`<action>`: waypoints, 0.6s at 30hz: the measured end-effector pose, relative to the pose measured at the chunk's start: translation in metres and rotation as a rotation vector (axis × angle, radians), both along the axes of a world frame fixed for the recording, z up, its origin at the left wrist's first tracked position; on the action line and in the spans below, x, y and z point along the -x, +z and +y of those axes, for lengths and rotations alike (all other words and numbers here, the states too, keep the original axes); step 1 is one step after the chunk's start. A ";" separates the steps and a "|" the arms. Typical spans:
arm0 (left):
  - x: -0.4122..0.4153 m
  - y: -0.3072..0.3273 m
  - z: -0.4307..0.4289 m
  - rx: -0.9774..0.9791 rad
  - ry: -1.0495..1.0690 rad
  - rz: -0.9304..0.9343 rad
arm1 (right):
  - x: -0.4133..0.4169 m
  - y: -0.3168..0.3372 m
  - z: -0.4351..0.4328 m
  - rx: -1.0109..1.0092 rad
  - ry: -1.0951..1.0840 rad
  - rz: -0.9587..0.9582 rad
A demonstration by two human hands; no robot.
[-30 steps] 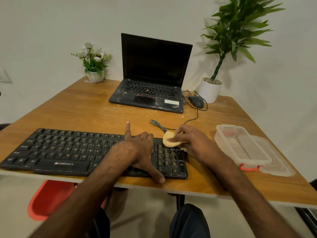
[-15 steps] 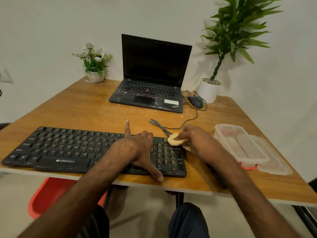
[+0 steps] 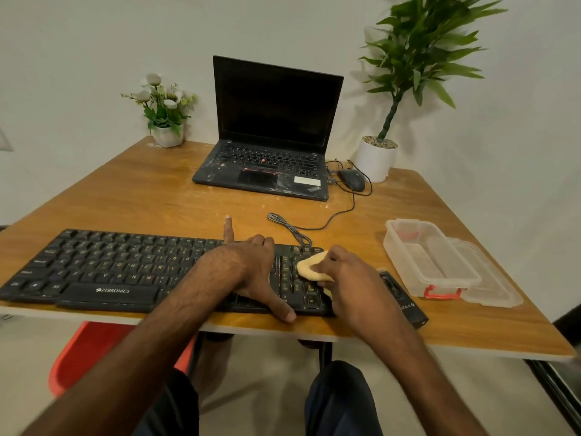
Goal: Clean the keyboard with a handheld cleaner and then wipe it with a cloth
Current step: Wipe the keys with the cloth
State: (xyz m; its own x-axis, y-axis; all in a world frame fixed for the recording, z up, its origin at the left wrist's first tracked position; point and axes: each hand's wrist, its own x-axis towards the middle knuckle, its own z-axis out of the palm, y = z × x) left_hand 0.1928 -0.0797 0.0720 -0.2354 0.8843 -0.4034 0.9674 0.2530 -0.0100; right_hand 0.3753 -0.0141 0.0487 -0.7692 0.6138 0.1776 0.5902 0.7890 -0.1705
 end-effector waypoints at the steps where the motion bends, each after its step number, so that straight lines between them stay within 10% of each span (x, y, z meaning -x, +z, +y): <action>1: 0.000 0.000 0.001 0.002 -0.001 0.003 | -0.006 0.002 -0.011 0.018 0.001 -0.021; 6: -0.001 0.000 0.000 0.011 0.009 0.000 | -0.022 0.032 0.000 0.349 -0.088 0.062; 9: 0.000 0.000 0.001 0.007 0.010 0.004 | -0.003 0.038 0.030 0.127 -0.246 0.346; 18: 0.000 -0.002 0.001 0.002 0.013 -0.003 | 0.006 -0.005 -0.016 0.197 -0.339 0.330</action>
State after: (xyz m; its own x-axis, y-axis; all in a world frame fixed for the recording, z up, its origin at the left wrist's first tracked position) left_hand 0.1927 -0.0784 0.0699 -0.2453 0.8804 -0.4060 0.9641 0.2653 -0.0073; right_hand 0.3689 -0.0301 0.0436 -0.4441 0.8652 0.2327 0.6969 0.4968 -0.5172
